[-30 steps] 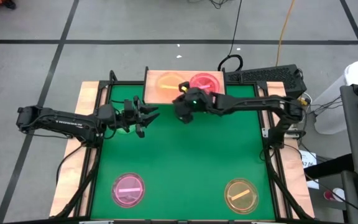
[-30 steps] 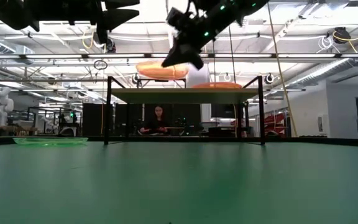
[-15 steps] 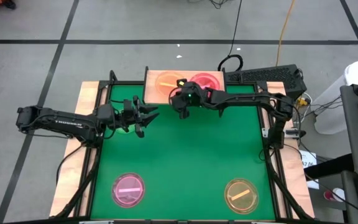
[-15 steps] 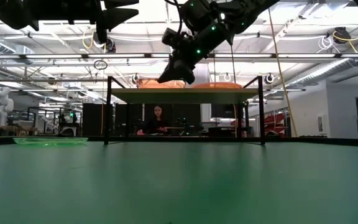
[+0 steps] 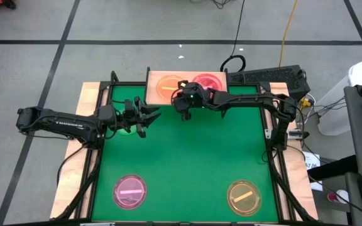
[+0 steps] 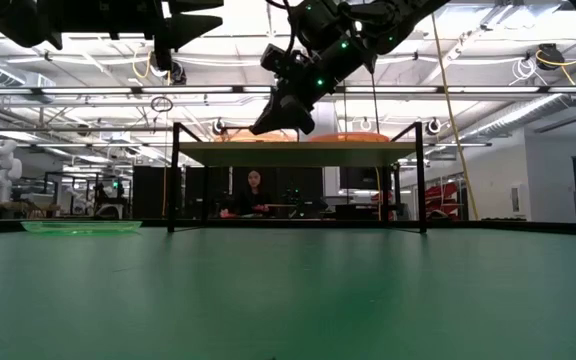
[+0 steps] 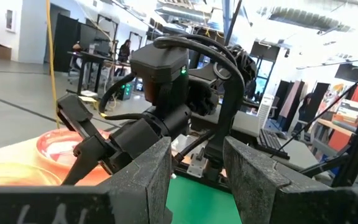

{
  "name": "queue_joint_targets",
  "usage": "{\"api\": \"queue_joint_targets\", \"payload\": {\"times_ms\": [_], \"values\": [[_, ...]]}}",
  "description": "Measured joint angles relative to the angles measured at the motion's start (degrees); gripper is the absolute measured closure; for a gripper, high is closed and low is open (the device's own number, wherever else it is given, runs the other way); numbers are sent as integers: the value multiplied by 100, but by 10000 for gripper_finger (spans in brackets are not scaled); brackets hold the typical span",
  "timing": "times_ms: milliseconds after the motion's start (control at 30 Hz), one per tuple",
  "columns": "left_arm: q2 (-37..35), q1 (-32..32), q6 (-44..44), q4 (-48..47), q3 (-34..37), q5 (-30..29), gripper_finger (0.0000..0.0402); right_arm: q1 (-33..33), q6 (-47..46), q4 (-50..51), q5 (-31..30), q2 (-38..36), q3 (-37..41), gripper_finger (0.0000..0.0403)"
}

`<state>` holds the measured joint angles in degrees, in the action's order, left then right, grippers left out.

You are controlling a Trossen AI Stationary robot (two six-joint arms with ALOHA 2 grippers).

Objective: Place and stack plates onto a shelf
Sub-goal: Put the top orange plate on the shelf, then stack the green plate on top of the orange plate on the shelf

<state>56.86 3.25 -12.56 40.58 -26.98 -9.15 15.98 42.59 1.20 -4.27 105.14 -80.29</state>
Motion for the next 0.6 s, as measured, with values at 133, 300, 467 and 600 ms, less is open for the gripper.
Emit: {"api": "queue_joint_targets", "payload": {"times_ms": [133,300,467,600], "values": [[0,4,24,0,0,-12,249,-101,9,-9,0,-32,0,311],[0,4,39,-58,0,-72,250,-333,-124,641,-14,-431,7,288],[0,4,34,-455,0,-415,250,-755,-571,1822,-4,-1278,7,291],[0,2,205,-1646,-155,-854,250,-1167,-1169,2392,-10,-2174,302,292]]}}
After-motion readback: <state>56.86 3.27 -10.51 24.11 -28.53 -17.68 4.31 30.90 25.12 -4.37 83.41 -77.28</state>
